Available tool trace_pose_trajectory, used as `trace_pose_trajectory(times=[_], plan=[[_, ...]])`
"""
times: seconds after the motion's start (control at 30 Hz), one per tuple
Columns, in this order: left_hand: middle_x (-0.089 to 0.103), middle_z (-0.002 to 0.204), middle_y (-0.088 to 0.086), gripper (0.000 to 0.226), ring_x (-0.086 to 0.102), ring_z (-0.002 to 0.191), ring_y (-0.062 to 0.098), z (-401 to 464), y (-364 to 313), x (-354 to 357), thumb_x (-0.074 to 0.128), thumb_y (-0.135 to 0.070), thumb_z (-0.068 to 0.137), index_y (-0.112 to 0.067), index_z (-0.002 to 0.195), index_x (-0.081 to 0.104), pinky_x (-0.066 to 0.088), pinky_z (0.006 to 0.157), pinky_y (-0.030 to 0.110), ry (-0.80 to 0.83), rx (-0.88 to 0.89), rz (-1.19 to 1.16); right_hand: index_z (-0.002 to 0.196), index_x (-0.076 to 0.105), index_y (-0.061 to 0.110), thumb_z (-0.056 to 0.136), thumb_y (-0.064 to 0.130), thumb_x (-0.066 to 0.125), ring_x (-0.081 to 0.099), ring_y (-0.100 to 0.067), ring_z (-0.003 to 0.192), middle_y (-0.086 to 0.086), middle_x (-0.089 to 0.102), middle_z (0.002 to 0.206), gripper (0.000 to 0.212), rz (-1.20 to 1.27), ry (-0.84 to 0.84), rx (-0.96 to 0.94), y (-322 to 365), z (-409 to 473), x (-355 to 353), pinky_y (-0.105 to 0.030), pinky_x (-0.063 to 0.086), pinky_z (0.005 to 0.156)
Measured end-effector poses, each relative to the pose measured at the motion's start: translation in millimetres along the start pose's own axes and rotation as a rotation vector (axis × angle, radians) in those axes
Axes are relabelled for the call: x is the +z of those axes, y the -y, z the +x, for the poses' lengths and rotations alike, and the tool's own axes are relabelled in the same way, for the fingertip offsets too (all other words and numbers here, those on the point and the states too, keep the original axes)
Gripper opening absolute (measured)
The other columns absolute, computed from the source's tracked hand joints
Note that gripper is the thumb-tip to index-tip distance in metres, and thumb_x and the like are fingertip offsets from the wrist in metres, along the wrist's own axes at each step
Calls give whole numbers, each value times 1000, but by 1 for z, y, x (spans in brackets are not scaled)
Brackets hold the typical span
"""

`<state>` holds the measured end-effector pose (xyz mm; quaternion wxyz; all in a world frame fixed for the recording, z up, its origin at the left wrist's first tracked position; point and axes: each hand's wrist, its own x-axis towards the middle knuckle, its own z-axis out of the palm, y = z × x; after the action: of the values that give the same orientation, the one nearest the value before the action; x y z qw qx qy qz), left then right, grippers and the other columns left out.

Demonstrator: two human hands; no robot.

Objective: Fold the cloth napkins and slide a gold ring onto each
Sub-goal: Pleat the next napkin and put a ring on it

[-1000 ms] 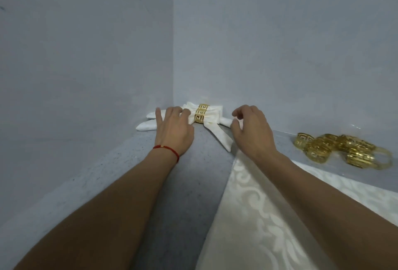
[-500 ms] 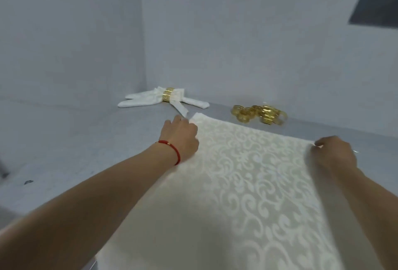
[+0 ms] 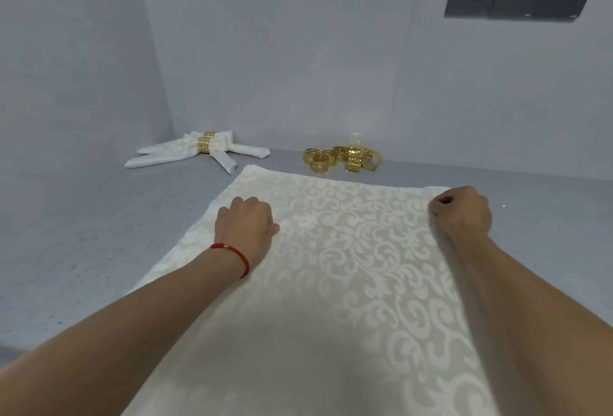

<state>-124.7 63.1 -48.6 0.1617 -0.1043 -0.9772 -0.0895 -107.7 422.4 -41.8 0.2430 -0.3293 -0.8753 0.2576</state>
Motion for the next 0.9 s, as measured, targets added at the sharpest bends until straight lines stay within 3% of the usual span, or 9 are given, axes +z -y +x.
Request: trace_pose_trajectory(times=[0.1, 0.17, 0.33, 0.43, 0.53, 0.6, 0.7, 0.8, 0.9], plan=[[59, 100, -2, 21, 50, 99, 23, 3, -1, -3, 53, -39, 99, -23, 90, 62, 39, 84, 38, -6, 47, 93, 57, 51, 12, 77, 5, 50, 48, -30, 52, -5, 50, 56, 21, 130, -37, -18, -5, 7, -12, -32, 44, 53], [57, 106, 0, 19, 49, 103, 26, 7, -6, -7, 48, -36, 101, -21, 100, 60, 36, 86, 40, -65, 109, 252, 64, 56, 11, 84, 10, 51, 58, -36, 63, -9, 58, 65, 20, 61, 9, -65, -13, 13, -24, -38, 50, 61], [55, 113, 5, 18, 52, 106, 29, 20, -43, -2, 55, -21, 95, -18, 112, 58, 36, 89, 43, -47, 230, 431, 102, 62, 8, 92, 12, 55, 63, -41, 95, -20, 64, 103, 14, -507, 144, -215, -42, 9, -76, -41, 51, 79], [54, 117, 5, 29, 55, 106, 28, 30, -72, 3, 59, -19, 92, -20, 121, 54, 38, 90, 43, -10, 250, 400, 102, 56, 13, 98, 17, 48, 59, -32, 93, -7, 55, 94, 9, -850, 284, -270, -54, -16, -117, -38, 49, 83], [51, 123, 8, 44, 52, 110, 29, 12, -110, 1, 58, -13, 88, -19, 130, 47, 38, 91, 43, 24, 242, 310, 100, 47, 22, 101, 24, 43, 63, -25, 100, -2, 59, 106, 5, -1117, 434, -276, -64, -57, -149, -34, 47, 81], [50, 123, 8, 41, 50, 109, 30, -18, -128, -4, 53, -15, 88, -19, 129, 47, 39, 89, 43, -14, 319, 207, 109, 55, 23, 101, 27, 46, 65, -23, 104, 1, 62, 110, 13, -1205, 333, -338, -67, -73, -161, -33, 47, 79], [55, 113, 4, 27, 49, 96, 27, -68, -129, -16, 47, -25, 93, -20, 117, 56, 41, 80, 41, -167, 462, 1, 117, 61, 21, 100, 33, 49, 67, -29, 104, -4, 64, 112, 24, -901, 70, -636, -76, -85, -155, -37, 53, 81], [54, 127, 5, 42, 50, 113, 30, -116, -114, -30, 33, -46, 97, -27, 127, 55, 41, 91, 48, -29, 561, -105, 124, 64, 24, 99, 51, 48, 64, -27, 110, 0, 62, 121, 41, -382, 387, -962, -77, -126, -140, -42, 54, 91], [7, 166, 2, 60, 1, 152, 36, -154, -91, -34, -1, -63, 94, -51, 153, 4, 8, 114, 71, 298, 555, 57, 153, 40, 37, 98, 71, 27, 35, -16, 145, 5, 38, 158, 66, -430, 612, -964, -82, -175, -128, -40, 34, 117]])
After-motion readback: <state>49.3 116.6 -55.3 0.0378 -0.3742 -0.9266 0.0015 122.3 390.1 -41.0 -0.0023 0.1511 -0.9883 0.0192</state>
